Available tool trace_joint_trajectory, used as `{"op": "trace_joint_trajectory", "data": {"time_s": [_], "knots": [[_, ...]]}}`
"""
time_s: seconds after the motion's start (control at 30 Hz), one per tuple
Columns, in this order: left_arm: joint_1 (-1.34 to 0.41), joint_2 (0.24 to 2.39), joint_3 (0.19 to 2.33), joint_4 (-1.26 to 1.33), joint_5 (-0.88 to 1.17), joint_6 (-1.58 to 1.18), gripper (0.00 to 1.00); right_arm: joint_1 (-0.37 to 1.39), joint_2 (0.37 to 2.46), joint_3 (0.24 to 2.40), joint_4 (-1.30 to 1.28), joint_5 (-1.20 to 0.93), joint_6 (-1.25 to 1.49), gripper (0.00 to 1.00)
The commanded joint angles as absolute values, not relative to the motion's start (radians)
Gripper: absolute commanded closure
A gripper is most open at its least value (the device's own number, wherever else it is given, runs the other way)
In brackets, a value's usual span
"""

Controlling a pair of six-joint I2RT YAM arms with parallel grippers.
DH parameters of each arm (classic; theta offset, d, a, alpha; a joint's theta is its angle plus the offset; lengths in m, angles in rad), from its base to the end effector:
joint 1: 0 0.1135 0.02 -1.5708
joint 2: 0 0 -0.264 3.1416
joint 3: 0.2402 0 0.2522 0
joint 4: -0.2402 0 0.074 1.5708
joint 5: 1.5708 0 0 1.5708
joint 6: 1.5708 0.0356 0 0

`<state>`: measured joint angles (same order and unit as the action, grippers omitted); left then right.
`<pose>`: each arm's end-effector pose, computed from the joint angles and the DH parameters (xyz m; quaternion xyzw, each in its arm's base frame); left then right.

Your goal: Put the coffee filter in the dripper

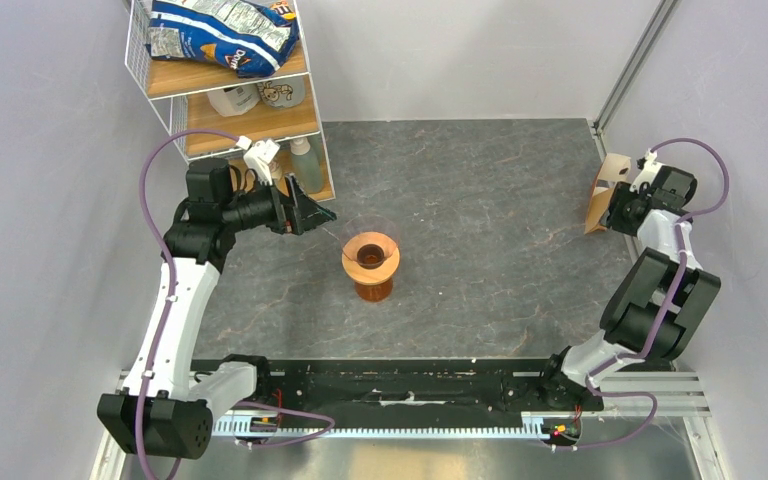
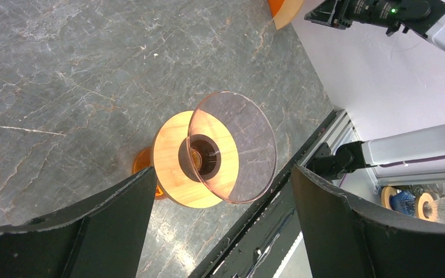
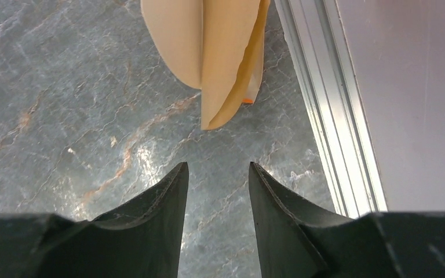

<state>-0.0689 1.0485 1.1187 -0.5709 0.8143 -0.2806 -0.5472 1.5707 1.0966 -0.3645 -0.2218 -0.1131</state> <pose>0.2125 -0.0406 0.3721 0.1173 0.8068 -0.4169 0.4018 0.2927 -0.1692 0.2382 0.1612 0.9148 -0.0176 0.3701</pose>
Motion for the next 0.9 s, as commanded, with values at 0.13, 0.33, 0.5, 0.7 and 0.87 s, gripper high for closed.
{"op": "trace_joint_trajectory", "data": {"time_s": [0.13,0.33,0.5,0.7,0.87], "knots": [[-0.070,1.065,1.160,-0.554,0.831,-0.310,0.07,-0.552,1.693,1.175,-0.249,-0.226,-0.098,0.47],[-0.069,1.071,1.160,-0.556,0.825,-0.306,0.07,-0.551,1.763,1.210,-0.233,-0.258,-0.070,0.45],[-0.069,1.077,1.160,-0.558,0.825,-0.302,0.07,-0.550,1.803,1.228,-0.203,-0.279,-0.058,0.45],[-0.069,1.087,1.164,-0.556,0.825,-0.302,0.07,-0.548,1.856,1.256,-0.189,-0.290,-0.058,0.49],[-0.070,1.090,1.163,-0.557,0.832,-0.305,0.08,-0.548,1.868,1.256,-0.176,-0.313,-0.065,0.66]]}}
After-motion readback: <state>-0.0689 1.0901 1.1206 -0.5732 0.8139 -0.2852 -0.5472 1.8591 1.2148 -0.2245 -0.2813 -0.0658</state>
